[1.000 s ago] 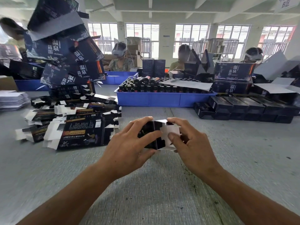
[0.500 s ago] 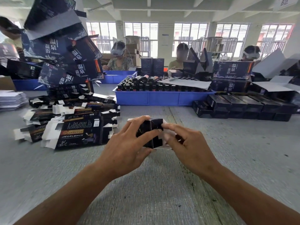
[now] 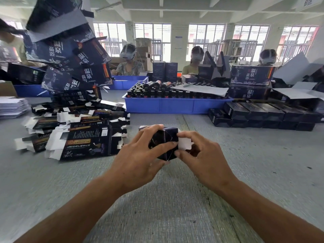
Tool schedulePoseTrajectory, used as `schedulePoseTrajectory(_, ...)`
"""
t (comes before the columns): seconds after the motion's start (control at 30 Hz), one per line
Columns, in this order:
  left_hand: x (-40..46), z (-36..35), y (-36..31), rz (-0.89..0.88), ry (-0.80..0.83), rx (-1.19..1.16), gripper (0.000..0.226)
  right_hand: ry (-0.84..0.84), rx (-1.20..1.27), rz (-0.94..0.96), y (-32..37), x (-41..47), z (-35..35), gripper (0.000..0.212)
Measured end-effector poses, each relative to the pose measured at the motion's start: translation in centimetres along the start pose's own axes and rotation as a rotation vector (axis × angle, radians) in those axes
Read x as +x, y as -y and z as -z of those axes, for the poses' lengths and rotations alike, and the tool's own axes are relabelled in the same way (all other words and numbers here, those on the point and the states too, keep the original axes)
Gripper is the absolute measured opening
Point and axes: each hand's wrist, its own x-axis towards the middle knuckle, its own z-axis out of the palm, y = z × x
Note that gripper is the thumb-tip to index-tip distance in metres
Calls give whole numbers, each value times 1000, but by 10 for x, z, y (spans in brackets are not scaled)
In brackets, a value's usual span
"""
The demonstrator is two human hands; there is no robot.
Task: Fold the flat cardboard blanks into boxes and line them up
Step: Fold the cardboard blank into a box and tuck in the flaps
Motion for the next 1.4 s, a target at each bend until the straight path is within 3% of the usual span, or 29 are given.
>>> schedulePoseTrajectory(0.1,0,-1,0,-5,5,14,48,-27,68,-44,-1,0,0,51)
schedulePoseTrajectory(0.2,-1,-1,-1,18,-1,9,48,-47,117,-84,-1,1,0,41)
schedulePoseTrajectory(0.33,-1,-2,-2,33,-17,8,49,45,99,-50,-1,0,-2,33)
schedulePoseTrajectory(0.43,-1,-1,-3,88,-38,-23,60,53,139,-58,0,0,-2,33)
schedulePoseTrajectory(0.57,-1,-1,-10,121,-69,-86,80,-16,252,-125,-2,4,0,13)
schedulePoseTrajectory(0.7,1,0,-17,160,-47,-123,93,12,320,-190,-4,7,2,15)
schedulePoseTrajectory(1.0,0,0,-19,129,-59,-160,82,-52,307,-180,-6,6,0,15)
schedulePoseTrajectory(1.4,1,-2,-20,131,-60,-156,85,-99,120,-140,-1,3,0,12)
